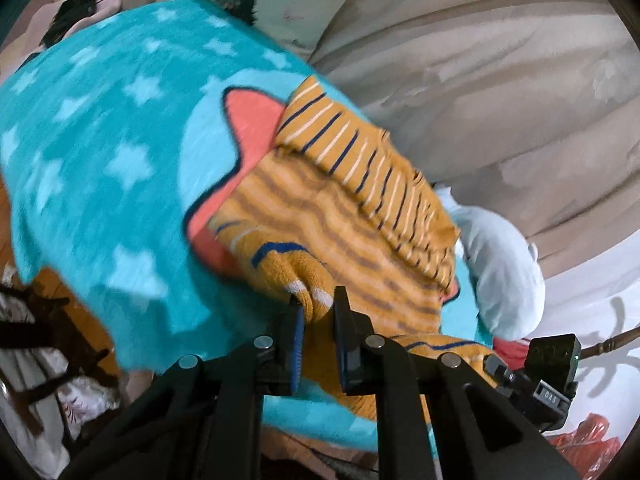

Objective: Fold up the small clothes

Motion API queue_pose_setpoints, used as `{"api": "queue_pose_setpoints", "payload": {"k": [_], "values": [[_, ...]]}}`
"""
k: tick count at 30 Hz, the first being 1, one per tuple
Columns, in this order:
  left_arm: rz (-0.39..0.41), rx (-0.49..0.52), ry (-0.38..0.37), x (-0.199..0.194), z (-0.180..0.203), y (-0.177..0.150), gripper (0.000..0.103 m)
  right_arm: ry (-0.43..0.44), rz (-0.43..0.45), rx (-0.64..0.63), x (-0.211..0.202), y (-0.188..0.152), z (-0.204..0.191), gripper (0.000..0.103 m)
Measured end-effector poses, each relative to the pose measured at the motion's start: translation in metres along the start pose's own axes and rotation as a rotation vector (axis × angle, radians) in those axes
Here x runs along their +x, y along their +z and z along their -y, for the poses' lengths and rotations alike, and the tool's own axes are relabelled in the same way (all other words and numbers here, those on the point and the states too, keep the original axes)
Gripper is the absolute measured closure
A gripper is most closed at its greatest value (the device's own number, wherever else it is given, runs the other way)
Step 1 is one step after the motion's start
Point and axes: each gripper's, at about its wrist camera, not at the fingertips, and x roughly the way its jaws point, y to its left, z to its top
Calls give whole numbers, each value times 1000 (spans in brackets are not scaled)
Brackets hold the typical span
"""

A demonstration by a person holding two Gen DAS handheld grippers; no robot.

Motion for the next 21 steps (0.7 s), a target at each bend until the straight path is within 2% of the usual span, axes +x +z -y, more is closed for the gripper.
{"api": "queue_pose_setpoints", "payload": {"k": [4,8,12,14,17,19,21], "values": [[-12,23,-30,27,13,45,90,-46,73,-2,4,48,-6,90],[-20,80,0,82,31,104,90,-105,122,32,15,100,4,90],[-65,124,30,140,38,149,88,-172,182,151,33,154,45,89],[-102,115,8,165,38,169,87,-188,213,246,42,173,75,87],[-144,73,-103,179,38,190,79,-170,250,395,50,188,117,78],[-124,83,-140,176,42,200,72,-117,290,469,50,191,132,69],[-81,97,-150,169,46,212,59,-85,323,492,48,194,138,64]]}}
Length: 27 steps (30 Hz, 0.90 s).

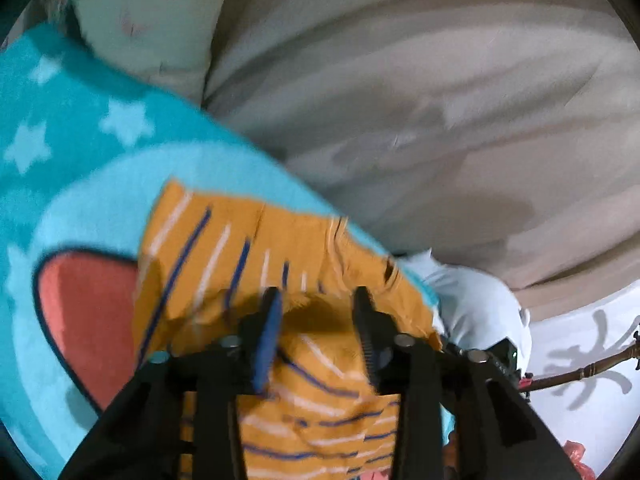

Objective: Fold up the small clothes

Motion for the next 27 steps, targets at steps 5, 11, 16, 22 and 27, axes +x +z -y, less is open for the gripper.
{"api": "queue_pose_setpoints", "payload": {"k": [5,11,16,22,27], "values": [[51,-19,28,-19,-5,11,54,19,54,0,-6,10,-6,50],[-11,183,171,-11,13,-26,54,-20,131,-132,-37,-3,-40,40],[-107,252,256,26,14,-49,54,-106,-78,-387,10,-47,-75,40],[-66,177,376,45,-25,-17,61,-430,-53,-527,54,-28,-65,75],[30,141,372,11,-27,0,58,-469,97,-480,20,4,-74,76]]}}
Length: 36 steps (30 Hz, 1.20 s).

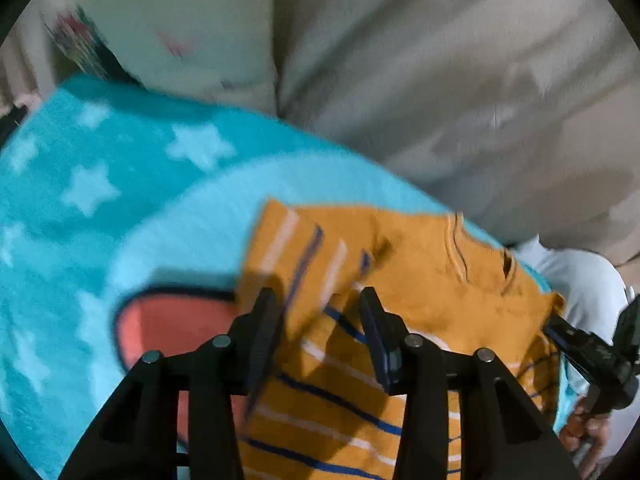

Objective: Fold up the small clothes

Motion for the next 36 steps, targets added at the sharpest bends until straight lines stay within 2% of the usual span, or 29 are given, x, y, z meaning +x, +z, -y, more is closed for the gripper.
{"api": "queue_pose_setpoints", "payload": {"k": [3,5,7,10,14,18,20,22,23,25,28,29,30,31,32,33,36], "values": [[-6,-67,-21,-13,-15,3,58,22,37,64,-21,-1,14,72],[-7,-100,-40,-22,-26,-2,58,2,64,89,-40,-9,29,54],[-6,-109,-46,-35,-30,-15,55,-6,77,127,-59,-24,42,44],[-21,-148,-97,-52,-38,-50,49,64,57,145,-88,-54,62,43],[-81,-239,-191,-58,-43,-105,48,189,-36,222,-105,-107,84,37],[-138,-309,-267,-50,-41,-144,41,318,-139,338,-94,-158,97,37],[-182,-347,-290,-37,-40,-152,41,331,-178,364,-81,-172,96,37],[-208,-374,-327,-25,-38,-152,41,317,-206,373,-66,-179,92,35],[-206,-378,-321,-20,-36,-149,40,329,-168,361,-67,-176,88,33],[-173,-371,-316,-14,-32,-136,36,299,-157,335,-63,-164,78,33],[-149,-358,-264,-8,-26,-121,36,226,-88,313,-51,-142,66,33],[-144,-345,-238,-6,-22,-115,51,218,-65,316,-47,-137,65,33],[-153,-332,-217,-5,-22,-113,86,206,-52,321,-44,-131,63,37],[-165,-330,-218,-5,-22,-111,90,189,-51,326,-43,-128,63,61],[-167,-361,-235,-8,-25,-110,90,188,-63,335,-40,-124,61,79],[-153,-384,-247,-15,-29,-109,90,228,-78,358,-41,-123,63,80],[-99,-355,-246,-47,-27,-109,94,276,-66,343,-62,-126,63,86]]}}
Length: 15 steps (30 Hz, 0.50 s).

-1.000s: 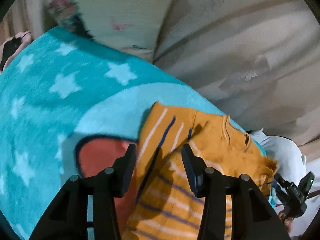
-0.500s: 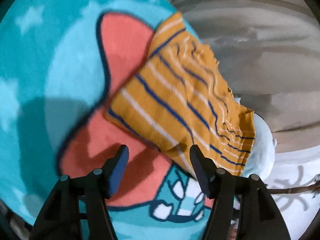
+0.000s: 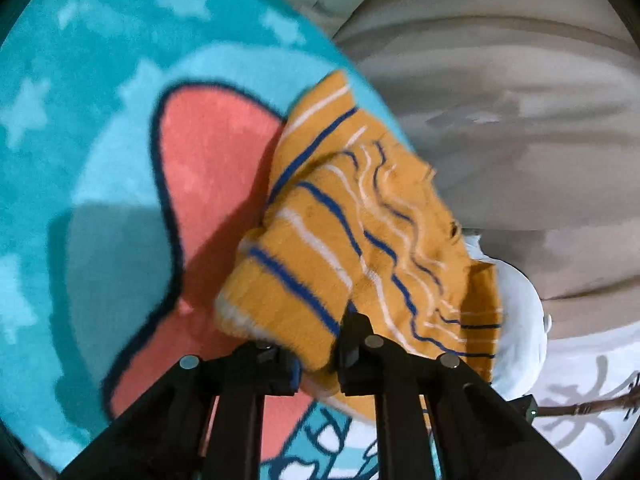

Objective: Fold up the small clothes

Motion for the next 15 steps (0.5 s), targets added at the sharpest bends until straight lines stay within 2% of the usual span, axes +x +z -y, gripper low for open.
{"api": "queue_pose_setpoints", "payload": {"k": [2,5,8,12,14,15], "values": [[24,37,10,-23,8,-13,96,38,-8,-13,-22,-6,0,90],[37,34,8,-47,6,-32,96,79,-20,-4,-50,-19,10,92],[34,22,55,-50,-6,-44,96,62,-37,2,-60,-32,26,91],[23,-66,73,-49,-32,-50,96,-32,-38,13,-55,-42,41,83],[57,-58,102,-58,-35,-51,96,-65,-18,-2,-63,-43,44,68],[72,-53,111,-62,-35,-52,94,-88,4,-23,-72,-41,42,66]]}}
